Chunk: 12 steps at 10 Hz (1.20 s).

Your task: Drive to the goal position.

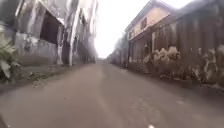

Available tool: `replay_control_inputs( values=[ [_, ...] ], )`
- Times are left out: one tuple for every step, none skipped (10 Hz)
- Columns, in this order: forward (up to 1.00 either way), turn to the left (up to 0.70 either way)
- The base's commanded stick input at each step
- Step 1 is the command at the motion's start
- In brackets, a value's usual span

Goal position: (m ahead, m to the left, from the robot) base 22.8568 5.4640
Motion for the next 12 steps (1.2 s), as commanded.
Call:
replay_control_inputs(
  values=[
    [1.00, 0.00],
    [1.00, 0.00],
    [1.00, 0.00],
    [1.00, 0.00],
    [1.00, 0.00],
    [1.00, 0.00],
    [1.00, 0.00],
    [1.00, 0.00],
    [1.00, 0.00],
    [1.00, 0.00],
    [1.00, 0.00],
    [1.00, 0.00]
  ],
)
